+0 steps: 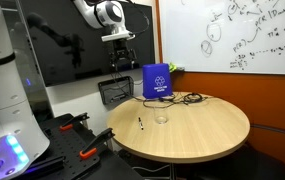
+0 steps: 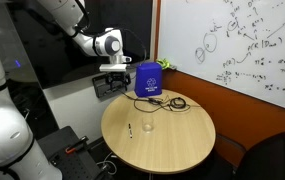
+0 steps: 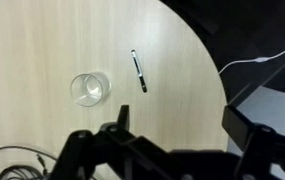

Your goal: Pick the object from the table and place it in the blue cup

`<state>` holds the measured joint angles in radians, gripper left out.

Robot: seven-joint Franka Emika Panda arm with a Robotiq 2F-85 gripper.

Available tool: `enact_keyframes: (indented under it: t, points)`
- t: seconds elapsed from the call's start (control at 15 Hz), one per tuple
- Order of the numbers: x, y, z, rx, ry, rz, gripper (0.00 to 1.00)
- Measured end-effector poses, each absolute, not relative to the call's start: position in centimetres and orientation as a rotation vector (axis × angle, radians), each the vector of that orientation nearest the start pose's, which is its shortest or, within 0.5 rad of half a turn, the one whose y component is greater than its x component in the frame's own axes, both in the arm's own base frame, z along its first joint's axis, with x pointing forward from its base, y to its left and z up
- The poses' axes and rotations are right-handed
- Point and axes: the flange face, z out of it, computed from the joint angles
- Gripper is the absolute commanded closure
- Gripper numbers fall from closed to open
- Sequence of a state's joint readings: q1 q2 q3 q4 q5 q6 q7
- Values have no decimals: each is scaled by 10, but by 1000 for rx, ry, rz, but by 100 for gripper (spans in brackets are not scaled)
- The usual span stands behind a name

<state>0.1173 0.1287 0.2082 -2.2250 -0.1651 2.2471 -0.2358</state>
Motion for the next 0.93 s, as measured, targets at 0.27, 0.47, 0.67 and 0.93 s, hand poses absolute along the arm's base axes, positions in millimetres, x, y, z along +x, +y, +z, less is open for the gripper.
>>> enact_keyframes:
  t: [0.27, 0.47, 0.67, 0.93]
  points:
    - [504, 162, 305, -3018, -1127, 171, 0]
    - [509, 152, 271, -2861, -1285, 209, 0]
    - [517, 144, 221, -2765, -1386, 158, 0]
    - [525, 133, 145, -2744, -1369, 105, 0]
